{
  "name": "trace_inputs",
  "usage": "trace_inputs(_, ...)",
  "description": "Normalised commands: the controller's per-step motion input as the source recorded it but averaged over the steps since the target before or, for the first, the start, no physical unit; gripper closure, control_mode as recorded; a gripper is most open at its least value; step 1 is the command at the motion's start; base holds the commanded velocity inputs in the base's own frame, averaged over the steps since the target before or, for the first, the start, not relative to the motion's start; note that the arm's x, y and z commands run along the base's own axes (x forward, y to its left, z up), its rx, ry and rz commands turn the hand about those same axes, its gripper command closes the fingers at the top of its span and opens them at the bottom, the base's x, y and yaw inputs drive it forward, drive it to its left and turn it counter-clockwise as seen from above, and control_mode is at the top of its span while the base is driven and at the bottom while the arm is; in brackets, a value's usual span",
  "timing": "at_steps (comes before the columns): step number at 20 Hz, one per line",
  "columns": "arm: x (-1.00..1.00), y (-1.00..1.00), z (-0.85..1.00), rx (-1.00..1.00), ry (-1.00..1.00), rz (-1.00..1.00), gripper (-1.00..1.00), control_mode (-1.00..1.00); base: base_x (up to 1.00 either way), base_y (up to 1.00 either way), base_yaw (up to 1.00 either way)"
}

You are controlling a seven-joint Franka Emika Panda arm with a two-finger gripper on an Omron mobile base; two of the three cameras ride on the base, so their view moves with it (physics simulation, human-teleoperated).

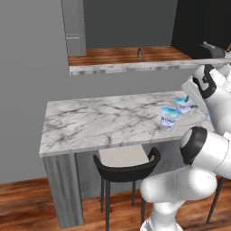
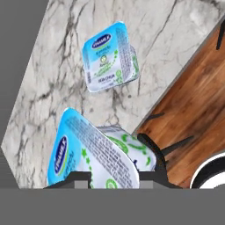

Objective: Stack the yogurt containers by placing the smaller containers on top of the larger containers.

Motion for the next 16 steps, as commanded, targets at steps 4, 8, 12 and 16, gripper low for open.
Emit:
trace_inputs(4, 0.01, 0.0, -0.02, 0.09, -0.09, 0.0, 1.0, -1.0, 0.0, 0.0, 0.0)
trace_inputs(8, 0.03, 0.0, -0.06, 0.06, -0.1, 0.0, 1.0, -1.0, 0.0, 0.0, 0.0)
trace_inputs(12, 0.06, 0.0, -0.11, 0.02, -0.08, 0.0, 1.0, -1.0, 0.0, 0.0, 0.0)
trace_inputs(16, 0.04, 0.0, -0.08, 0.01, -0.07, 0.0, 1.0, -1.0, 0.0, 0.0, 0.0)
